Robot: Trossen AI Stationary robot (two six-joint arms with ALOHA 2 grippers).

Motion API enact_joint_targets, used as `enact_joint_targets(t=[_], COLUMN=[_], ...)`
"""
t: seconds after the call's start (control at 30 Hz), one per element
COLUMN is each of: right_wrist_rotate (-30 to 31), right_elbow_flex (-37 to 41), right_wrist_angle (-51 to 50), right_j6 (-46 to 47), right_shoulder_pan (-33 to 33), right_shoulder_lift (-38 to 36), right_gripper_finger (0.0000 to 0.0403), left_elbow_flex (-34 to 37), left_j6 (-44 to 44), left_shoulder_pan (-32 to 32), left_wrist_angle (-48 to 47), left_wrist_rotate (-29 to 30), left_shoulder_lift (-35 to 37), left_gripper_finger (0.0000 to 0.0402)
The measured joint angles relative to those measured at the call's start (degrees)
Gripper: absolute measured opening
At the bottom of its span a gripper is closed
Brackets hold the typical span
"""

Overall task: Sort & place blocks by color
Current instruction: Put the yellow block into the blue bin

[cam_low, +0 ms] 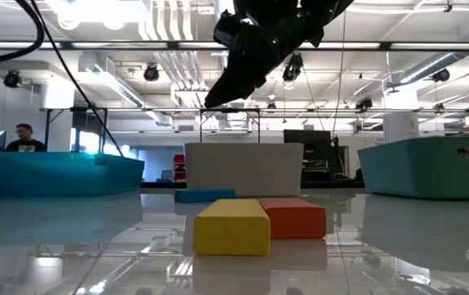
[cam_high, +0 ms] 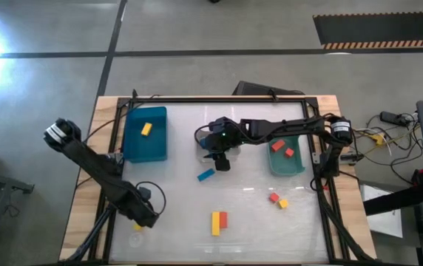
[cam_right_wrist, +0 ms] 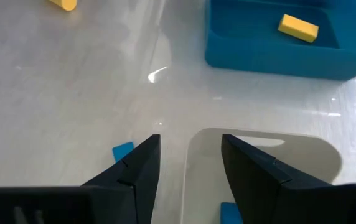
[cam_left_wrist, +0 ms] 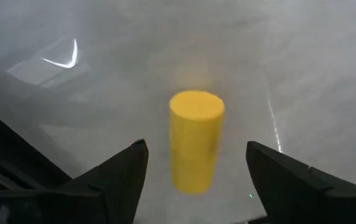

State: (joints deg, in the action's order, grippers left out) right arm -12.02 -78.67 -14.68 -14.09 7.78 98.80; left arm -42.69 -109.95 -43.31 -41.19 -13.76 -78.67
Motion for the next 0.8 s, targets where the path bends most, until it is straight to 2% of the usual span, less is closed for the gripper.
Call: enact_joint_targets(t=[0.17,0.33,0.47,0.67,0.8], right_wrist_rotate=[0.01,0.01,0.01,0.01,0.03], right_elbow_flex=[0.02,0.07,0.21,2.22,3.65], right_wrist_angle=[0.00,-0.04,0.04,-0.03,0.00], right_j6=[0.10,0.66,1.05,1.05,1.78], right_shoulder_pan=[-0.29,-0.32,-0.34,-0.41,-0.40], right_shoulder_lift=[0.02,0.04,0.04,0.07,0.07], right_gripper_finger=[0.0160,0.0161,0.0157,0.0147,0.0139], left_elbow_flex=[0.05,0.08,0.08,0.05,-0.45], left_j6=[1.09,1.39,1.42,2.56,2.58], left_shoulder_pan=[0.02,0.00,0.00,0.00,0.18], left_wrist_angle=[0.22,1.26,1.79,1.75,1.67], left_wrist_rotate=[0.28,0.28,0.26,0.13,0.07], left_shoulder_lift=[-2.58,-4.03,-4.46,-4.14,-2.77], left_gripper_finger=[0.0258,0.0237,0.0199,0.0109,0.0104])
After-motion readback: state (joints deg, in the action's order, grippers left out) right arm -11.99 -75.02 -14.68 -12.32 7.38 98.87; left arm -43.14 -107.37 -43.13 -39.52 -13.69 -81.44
